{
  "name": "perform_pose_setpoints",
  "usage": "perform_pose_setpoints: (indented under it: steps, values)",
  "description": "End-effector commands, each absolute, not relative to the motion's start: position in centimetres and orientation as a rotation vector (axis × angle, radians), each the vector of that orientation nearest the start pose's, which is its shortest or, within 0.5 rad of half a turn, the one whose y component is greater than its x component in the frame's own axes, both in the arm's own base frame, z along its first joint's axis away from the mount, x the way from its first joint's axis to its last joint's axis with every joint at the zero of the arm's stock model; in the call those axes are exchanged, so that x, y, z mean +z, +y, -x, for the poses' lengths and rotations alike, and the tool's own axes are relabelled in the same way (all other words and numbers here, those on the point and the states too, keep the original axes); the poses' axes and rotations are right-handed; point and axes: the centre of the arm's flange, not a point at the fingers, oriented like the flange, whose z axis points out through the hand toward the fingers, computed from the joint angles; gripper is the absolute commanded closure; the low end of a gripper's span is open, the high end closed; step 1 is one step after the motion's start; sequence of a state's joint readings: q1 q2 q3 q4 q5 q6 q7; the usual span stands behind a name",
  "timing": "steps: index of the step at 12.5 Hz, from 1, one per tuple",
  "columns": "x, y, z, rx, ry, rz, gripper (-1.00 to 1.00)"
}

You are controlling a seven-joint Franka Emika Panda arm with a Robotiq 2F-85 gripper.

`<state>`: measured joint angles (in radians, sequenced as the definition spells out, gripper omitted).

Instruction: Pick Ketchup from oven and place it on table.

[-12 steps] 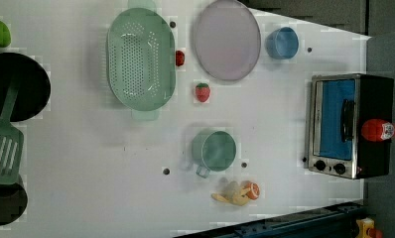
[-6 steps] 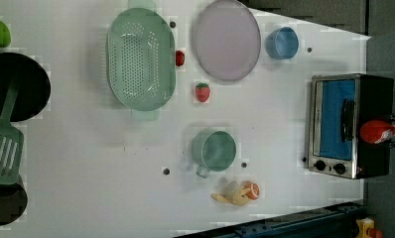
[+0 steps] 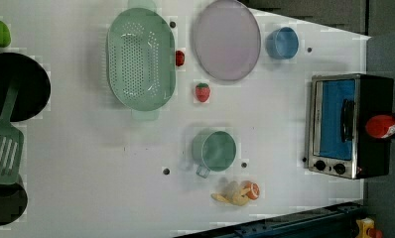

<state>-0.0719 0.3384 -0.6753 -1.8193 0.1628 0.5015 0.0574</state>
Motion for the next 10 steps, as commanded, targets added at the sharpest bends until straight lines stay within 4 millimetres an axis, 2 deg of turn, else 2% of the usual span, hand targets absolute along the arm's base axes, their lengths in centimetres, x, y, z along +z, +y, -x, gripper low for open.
perform_pose_setpoints:
  steps: [1, 2, 3, 4, 5, 8, 10]
  values:
    - [52.5, -33.7, -51.7, -0.089, 2.125, 2.313, -0.21]
    - [54.9, -29.2, -52.4, 0.006, 2.014, 2.375, -0.21]
    - [56.2, -24.7, -53.4, 0.048, 1.897, 2.441, -0.21]
    - [56.9, -22.1, -54.2, 0.036, 1.827, 2.478, -0.21]
    - [58.0, -17.3, -55.5, 0.019, 1.701, 2.547, -0.21]
    - [57.4, -10.2, -57.1, 0.049, 1.535, 2.647, -0.21]
    - [55.7, -5.8, -57.5, 0.103, 1.437, 2.710, -0.21]
